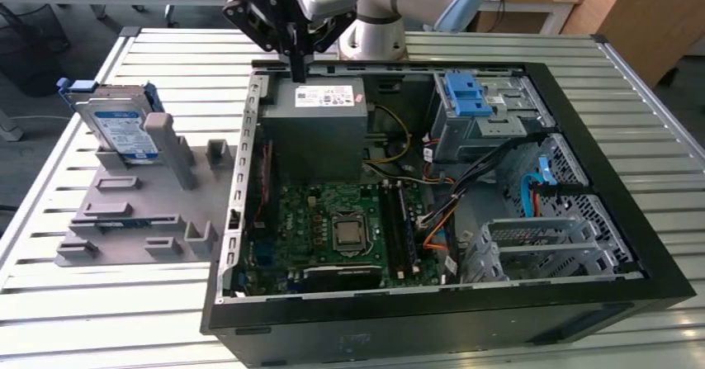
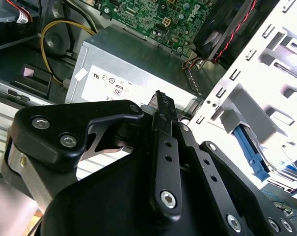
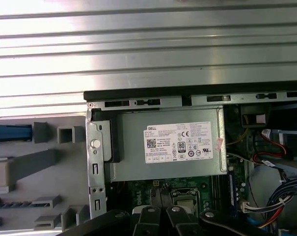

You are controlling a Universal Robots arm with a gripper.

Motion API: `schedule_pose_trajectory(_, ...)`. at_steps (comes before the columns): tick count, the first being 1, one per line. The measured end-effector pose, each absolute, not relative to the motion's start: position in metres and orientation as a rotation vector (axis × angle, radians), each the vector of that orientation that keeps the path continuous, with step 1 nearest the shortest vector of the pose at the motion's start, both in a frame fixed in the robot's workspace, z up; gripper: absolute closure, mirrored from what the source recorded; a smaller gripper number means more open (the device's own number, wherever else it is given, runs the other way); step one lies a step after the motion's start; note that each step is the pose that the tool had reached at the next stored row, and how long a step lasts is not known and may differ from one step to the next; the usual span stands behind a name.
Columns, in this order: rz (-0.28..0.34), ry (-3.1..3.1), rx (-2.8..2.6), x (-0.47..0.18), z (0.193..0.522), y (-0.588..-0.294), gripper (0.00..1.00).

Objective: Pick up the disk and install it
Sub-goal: 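Reach for the disk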

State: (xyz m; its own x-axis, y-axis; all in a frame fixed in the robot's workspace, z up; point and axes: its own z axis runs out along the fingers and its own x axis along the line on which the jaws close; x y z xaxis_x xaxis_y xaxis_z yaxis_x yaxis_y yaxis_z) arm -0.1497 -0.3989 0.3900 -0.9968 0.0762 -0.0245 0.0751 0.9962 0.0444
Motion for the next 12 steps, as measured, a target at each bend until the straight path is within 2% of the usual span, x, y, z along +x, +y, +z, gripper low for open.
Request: schedule_pose_trajectory(12,0.068,3.113,0.118,-0.1531,0.3894,-0.3989,0.89)
